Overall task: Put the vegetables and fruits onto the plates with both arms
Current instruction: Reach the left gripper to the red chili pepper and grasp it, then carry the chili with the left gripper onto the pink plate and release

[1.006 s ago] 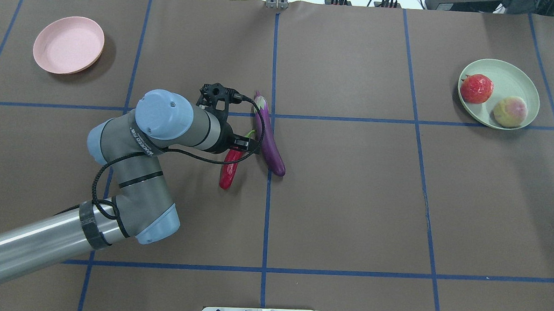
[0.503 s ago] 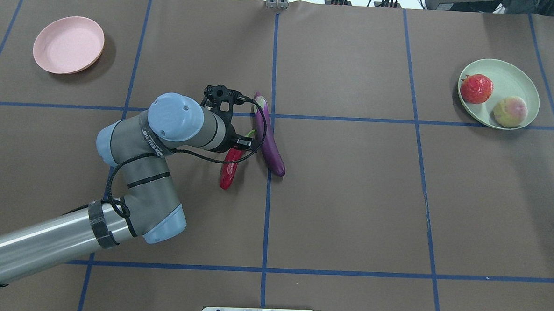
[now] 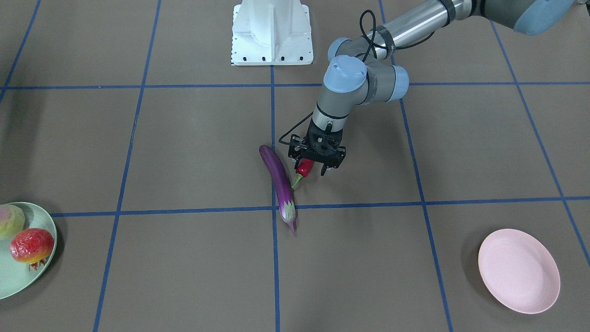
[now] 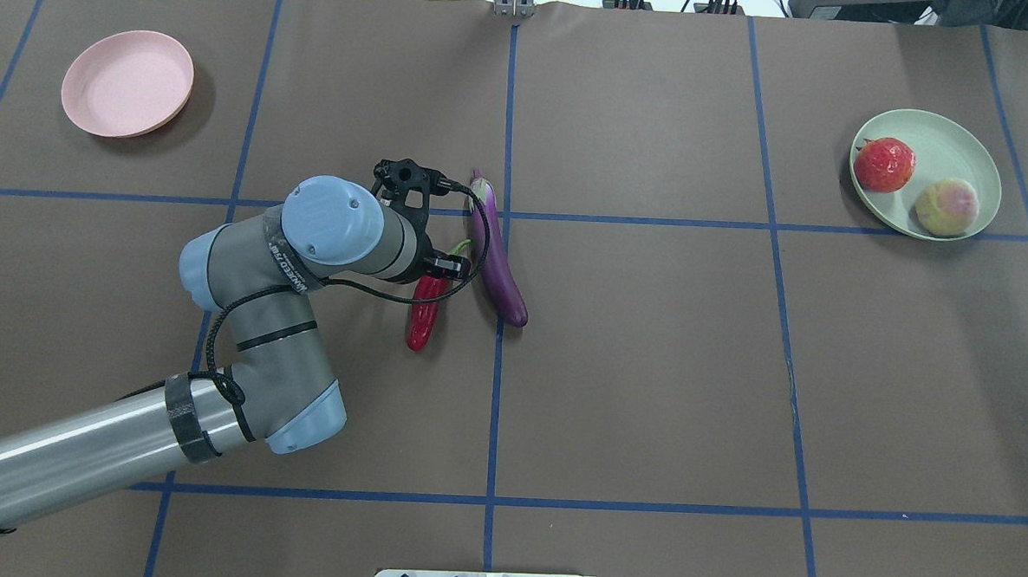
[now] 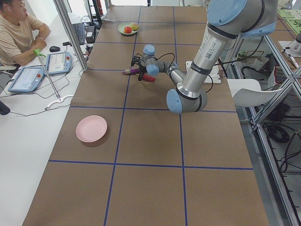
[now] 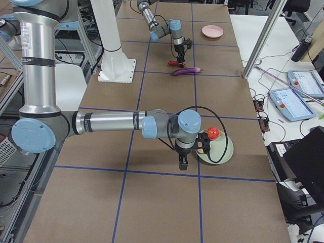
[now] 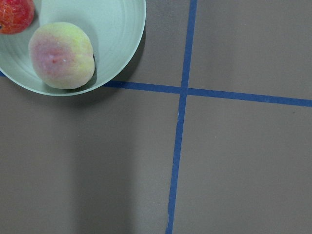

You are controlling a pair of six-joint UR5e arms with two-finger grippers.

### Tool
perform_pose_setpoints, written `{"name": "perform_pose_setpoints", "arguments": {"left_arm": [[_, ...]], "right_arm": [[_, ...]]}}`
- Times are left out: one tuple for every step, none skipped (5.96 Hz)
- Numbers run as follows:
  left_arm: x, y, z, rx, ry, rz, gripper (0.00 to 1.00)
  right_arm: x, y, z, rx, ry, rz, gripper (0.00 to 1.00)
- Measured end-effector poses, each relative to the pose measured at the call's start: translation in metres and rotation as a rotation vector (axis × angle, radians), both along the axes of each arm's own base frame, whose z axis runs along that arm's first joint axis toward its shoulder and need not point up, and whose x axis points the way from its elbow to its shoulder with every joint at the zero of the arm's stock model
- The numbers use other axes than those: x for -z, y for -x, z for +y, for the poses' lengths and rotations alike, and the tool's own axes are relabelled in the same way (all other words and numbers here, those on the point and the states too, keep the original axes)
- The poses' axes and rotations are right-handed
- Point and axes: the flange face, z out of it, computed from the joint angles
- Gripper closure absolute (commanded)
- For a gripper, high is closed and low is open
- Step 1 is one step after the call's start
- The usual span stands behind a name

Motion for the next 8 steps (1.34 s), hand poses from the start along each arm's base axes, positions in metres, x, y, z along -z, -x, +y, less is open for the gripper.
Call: {"name": "perform_pose_setpoints", "arguments": {"left_arm": [[0.004, 0.0, 0.001, 0.0, 0.0, 0.007, 1.0], [0.008, 0.002, 0.002, -0.001, -0.002, 0.015, 1.0], [0.012, 0.005, 0.002, -0.001, -0.006, 0.023, 1.0], [0.016, 0.012, -0.002, 0.005, -0.015, 0.029, 1.0], [0.015, 0.024, -0.014, 0.019, -0.026, 0.017, 1.0], [0.013, 0.043, -0.035, 0.018, -0.075, -0.017, 1.0], [0.004, 0.072, -0.066, -0.001, -0.142, -0.069, 1.0], [-0.018, 0.108, -0.106, -0.048, -0.174, -0.119, 1.0]], "right_arm": [[0.0, 0.0, 0.0, 0.0, 0.0, 0.0, 0.0], [0.0, 0.0, 0.0, 0.0, 0.0, 0.0, 0.0], [0.0, 0.0, 0.0, 0.0, 0.0, 0.0, 0.0], [0.0, 0.0, 0.0, 0.0, 0.0, 0.0, 0.0], [0.0, 0.0, 0.0, 0.0, 0.001, 0.0, 0.0], [-0.001, 0.0, 0.001, 0.0, 0.003, 0.0, 0.0], [-0.003, 0.0, 0.002, 0.0, 0.006, 0.0, 0.0], [-0.005, 0.0, 0.004, 0.001, 0.009, 0.001, 0.0]]}}
